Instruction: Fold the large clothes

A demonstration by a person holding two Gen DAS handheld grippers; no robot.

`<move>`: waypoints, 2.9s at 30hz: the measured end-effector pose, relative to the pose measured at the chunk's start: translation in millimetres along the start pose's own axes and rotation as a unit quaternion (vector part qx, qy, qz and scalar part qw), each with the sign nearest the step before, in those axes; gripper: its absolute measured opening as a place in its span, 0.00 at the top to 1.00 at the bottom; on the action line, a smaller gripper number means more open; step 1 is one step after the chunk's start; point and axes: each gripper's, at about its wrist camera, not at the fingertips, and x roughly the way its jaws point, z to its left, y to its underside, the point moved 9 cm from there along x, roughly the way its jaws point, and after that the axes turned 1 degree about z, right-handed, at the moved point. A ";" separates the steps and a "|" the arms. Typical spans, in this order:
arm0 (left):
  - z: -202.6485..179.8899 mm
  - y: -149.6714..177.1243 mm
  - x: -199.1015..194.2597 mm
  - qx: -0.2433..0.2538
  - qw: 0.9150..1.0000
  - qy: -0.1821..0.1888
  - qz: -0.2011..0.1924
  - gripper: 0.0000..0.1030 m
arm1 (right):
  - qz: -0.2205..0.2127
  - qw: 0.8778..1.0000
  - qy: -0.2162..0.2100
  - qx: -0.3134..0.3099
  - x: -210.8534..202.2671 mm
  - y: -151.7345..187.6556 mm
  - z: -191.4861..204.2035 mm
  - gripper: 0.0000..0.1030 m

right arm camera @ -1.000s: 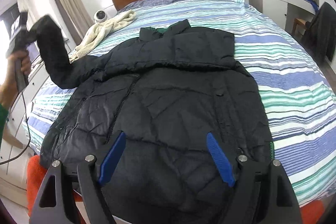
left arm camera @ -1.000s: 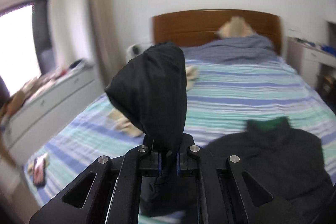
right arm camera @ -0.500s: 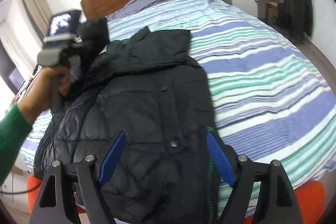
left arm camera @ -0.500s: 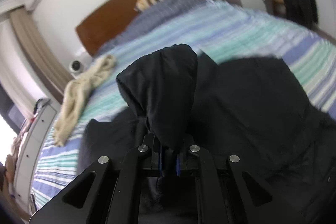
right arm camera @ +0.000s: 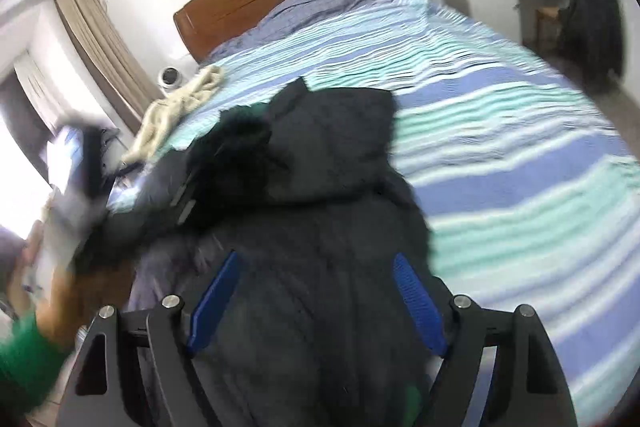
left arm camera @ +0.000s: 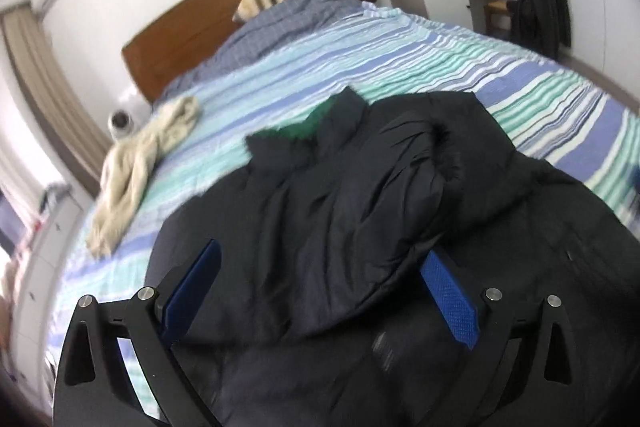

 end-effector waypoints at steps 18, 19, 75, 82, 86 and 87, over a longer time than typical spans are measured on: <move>41.8 69.6 -8.8 -0.065 0.998 -0.007 0.019 0.03 | 0.119 0.956 -0.239 0.122 97.7 -2.4 146.3 0.14; 39.5 70.3 -10.5 -0.068 0.997 -0.004 0.020 0.03 | 0.119 0.962 -0.213 0.122 104.5 -5.0 141.6 0.11; 139.3 100.1 201.6 -0.269 0.948 0.061 0.161 0.01 | 0.095 0.980 0.087 -0.150 200.1 -40.9 24.2 0.27; 151.8 58.0 155.8 -0.239 0.960 0.033 0.143 0.05 | 0.086 0.983 0.079 -0.140 203.4 -40.2 23.2 0.27; 167.4 14.8 143.0 -0.239 0.967 0.023 0.090 0.03 | 0.081 0.984 0.077 -0.140 201.3 -40.1 24.4 0.27; 169.2 7.6 146.2 -0.234 0.968 0.017 0.084 0.03 | 0.080 0.984 0.078 -0.140 201.3 -40.0 24.6 0.27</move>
